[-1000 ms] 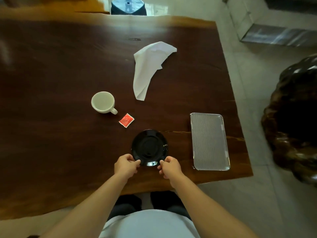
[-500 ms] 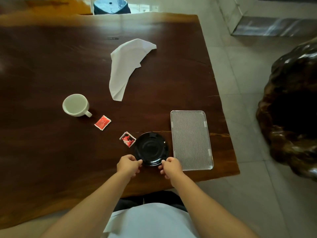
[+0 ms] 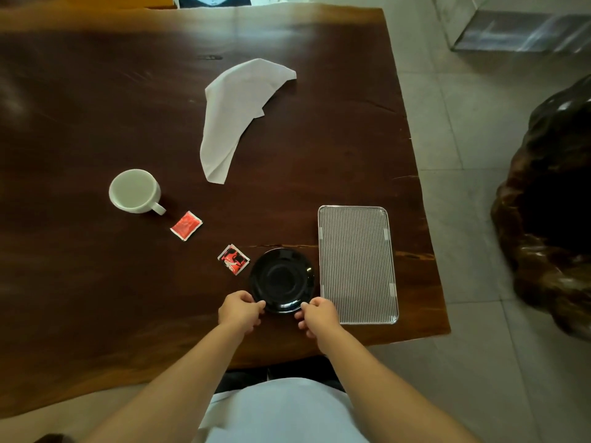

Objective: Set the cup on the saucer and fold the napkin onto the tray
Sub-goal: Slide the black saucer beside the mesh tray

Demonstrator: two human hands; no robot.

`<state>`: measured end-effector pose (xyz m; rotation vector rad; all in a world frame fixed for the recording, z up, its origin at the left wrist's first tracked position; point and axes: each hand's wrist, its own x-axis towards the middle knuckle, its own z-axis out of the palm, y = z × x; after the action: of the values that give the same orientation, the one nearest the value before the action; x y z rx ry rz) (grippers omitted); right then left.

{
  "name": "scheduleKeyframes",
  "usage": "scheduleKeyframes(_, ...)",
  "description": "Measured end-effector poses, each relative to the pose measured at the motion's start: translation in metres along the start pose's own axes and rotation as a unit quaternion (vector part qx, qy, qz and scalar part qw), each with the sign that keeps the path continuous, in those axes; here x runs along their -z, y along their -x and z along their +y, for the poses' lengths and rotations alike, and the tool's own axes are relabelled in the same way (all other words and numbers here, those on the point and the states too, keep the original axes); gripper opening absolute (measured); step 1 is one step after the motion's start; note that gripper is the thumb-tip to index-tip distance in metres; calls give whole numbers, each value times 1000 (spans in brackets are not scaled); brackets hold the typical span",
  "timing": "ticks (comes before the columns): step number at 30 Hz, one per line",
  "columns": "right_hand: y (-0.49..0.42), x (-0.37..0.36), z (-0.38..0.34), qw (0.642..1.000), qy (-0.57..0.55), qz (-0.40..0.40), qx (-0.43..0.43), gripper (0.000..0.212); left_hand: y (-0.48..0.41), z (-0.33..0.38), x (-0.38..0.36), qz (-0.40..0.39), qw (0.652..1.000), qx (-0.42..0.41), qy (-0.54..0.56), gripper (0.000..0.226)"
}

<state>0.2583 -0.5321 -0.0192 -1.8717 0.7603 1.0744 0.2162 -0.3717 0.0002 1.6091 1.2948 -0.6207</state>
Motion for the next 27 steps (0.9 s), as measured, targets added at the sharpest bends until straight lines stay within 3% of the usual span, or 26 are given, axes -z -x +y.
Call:
scheduleKeyframes(7,-12,5,-5,1000,-23,-4,-11,32,-3,9,-6,-3,1000,12,-5,16)
scheduleKeyframes(15,-22,9,-11,999,-46,3,-20,26,-12,16,-11,-11,1000,18,-3,11)
scheduleKeyframes(27,-21,9,-26,1000,-2,-19,-22,33,-21,12,-11,-31,999,37,23,2)
